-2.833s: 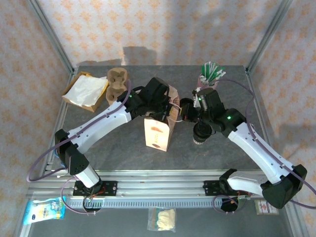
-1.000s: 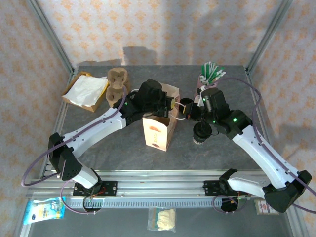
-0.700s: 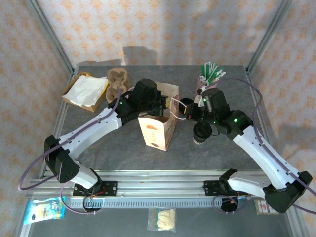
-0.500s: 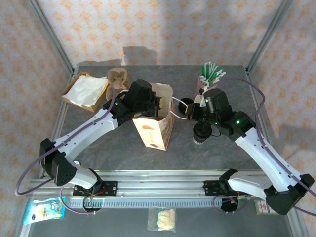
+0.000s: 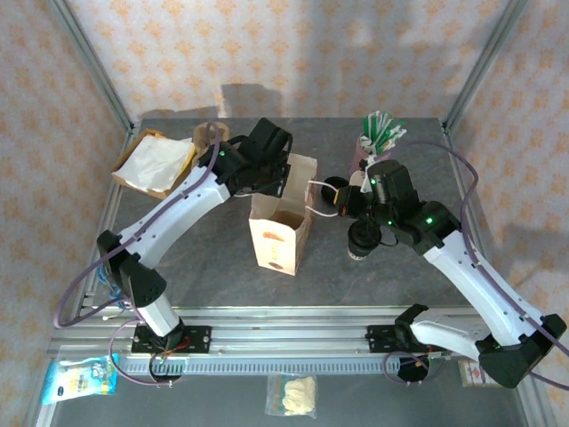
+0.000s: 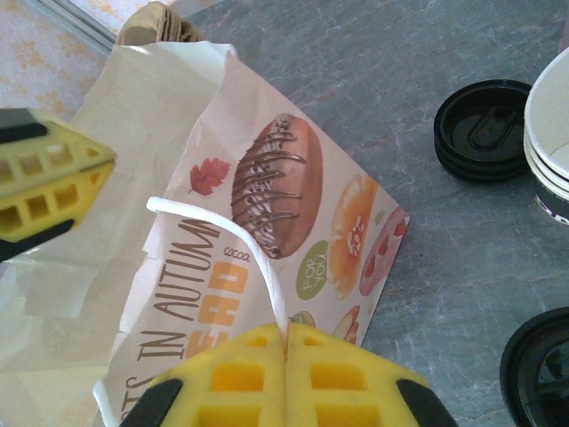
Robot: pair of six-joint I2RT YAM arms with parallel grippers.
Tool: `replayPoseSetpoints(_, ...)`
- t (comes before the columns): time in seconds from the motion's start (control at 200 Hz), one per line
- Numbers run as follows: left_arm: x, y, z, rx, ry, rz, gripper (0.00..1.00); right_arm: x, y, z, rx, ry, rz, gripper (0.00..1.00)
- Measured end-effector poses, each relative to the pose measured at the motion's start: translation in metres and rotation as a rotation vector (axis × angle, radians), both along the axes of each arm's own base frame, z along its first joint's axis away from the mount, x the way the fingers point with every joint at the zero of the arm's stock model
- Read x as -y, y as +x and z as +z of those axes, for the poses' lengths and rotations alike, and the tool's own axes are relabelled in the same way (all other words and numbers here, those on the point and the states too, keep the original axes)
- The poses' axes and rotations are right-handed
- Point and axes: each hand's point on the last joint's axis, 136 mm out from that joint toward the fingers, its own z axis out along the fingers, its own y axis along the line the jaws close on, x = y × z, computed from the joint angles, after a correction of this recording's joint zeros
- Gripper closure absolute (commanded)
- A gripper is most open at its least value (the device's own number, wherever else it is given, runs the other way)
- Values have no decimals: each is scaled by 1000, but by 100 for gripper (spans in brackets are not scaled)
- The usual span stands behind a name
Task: Pack the takeout coffee
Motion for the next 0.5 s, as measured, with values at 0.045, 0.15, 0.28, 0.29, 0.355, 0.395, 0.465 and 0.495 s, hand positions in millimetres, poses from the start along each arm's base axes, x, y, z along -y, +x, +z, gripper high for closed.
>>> replayPoseSetpoints(0.045, -1, -3, -10, -29, 36, -10, 100, 0, 0, 0, 0, 0, 0, 100)
replayPoseSetpoints(0.15, 0, -8, -23, -59, 83, -21, 100, 0, 0, 0, 0, 1, 1, 100)
replayPoseSetpoints(0.28, 10, -10, -10, -32, 62, -39, 100, -2, -1, 0, -2, 7, 9, 100)
replayPoseSetpoints(0.29, 11, -9, -8, -26, 57, -40, 100, -2, 0, 0, -2, 7, 9, 100)
replayPoseSetpoints(0.355, 17, -8, 9, 12, 27, -45, 100, -2, 0, 0, -4, 6, 10, 100)
replayPoseSetpoints(0.395, 22, -7, 21, 41, 4, -48, 100, -3, 0, -1, -6, 6, 12, 100)
replayPoseSetpoints(0.465, 28, -7, 35, 78, -33, -56, 100, -3, 0, -1, -8, 6, 12, 100)
replayPoseSetpoints(0.495, 31, -8, 39, 87, -46, -58, 100, -3, 0, -1, -8, 6, 12, 100)
